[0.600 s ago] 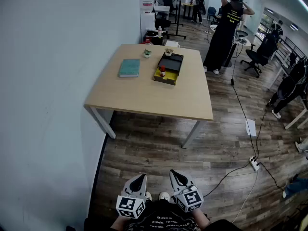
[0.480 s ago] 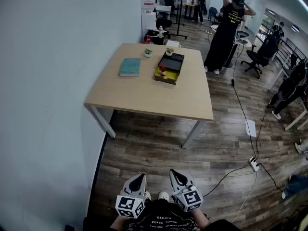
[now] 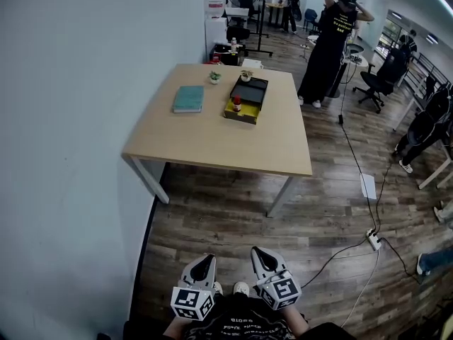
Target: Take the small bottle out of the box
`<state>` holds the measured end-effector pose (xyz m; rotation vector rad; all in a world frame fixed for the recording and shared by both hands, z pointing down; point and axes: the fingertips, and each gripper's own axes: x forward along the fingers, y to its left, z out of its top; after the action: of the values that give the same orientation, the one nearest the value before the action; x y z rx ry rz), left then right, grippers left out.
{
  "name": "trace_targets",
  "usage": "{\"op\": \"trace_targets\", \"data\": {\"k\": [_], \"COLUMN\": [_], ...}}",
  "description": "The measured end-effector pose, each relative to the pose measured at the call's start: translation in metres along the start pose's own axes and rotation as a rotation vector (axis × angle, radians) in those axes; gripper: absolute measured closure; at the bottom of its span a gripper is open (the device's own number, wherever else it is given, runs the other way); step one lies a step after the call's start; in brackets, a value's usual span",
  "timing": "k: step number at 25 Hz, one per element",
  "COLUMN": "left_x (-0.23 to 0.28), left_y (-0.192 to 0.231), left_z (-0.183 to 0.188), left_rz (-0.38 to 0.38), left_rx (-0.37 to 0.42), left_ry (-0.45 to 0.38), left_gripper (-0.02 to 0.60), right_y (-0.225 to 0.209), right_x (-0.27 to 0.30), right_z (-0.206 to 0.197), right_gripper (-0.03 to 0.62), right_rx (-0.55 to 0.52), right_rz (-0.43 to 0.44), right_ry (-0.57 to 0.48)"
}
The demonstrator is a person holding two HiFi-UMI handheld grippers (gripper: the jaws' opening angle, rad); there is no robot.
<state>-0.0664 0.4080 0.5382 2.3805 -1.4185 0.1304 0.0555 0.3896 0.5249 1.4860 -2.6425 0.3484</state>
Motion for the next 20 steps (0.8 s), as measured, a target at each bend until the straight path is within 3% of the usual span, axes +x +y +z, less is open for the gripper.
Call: {"op": "trace_targets", "data": {"k": [1, 2, 4, 5, 8, 12, 20], "left_x": [0.000, 0.001, 0.003, 0.004, 0.005, 0.003, -0.001], "left_y": [0.000, 0.000, -0.001, 0.000, 0.007, 0.011, 0.033], "left_z": [0.001, 0.002, 0.004, 0.005, 0.008, 0.012, 0.018], "left_rz": [0.000, -0.008, -0.028, -0.030, -0.018, -0.031, -0.065], "left_rx": [-0.001, -0.006, -0.017, -0.017, 0.003, 0.025, 0.026], "left_ry": [-0.001, -0.003, -0.010, -0.012, -0.004, 0.013, 0.015], "left_gripper": [0.552, 0.506, 0.391, 0.345, 0.319, 0.282, 0.281], "right_y": [0.000, -0.001, -0.001, -0.001, -0.001, 0.003, 0.023], "right_x": [0.001, 0.001, 0.003, 0.003, 0.007, 0.012, 0.030], "right_z": [0.000, 0.001, 0.000, 0.000, 0.002, 0.002, 0.003], "right_gripper": [0.565, 0.494, 0.485, 0.412, 0.317, 0.315, 0.316], "right_rx": [0.003, 0.006, 0.010, 0.011, 0.002, 0.006, -0.012], "right_rz": [0.001, 0.003, 0.003, 0.003, -0.012, -0.021, -0.034], "right_ry": [0.002, 0.004, 0.006, 0.008, 0.009, 0.016, 0.024]}}
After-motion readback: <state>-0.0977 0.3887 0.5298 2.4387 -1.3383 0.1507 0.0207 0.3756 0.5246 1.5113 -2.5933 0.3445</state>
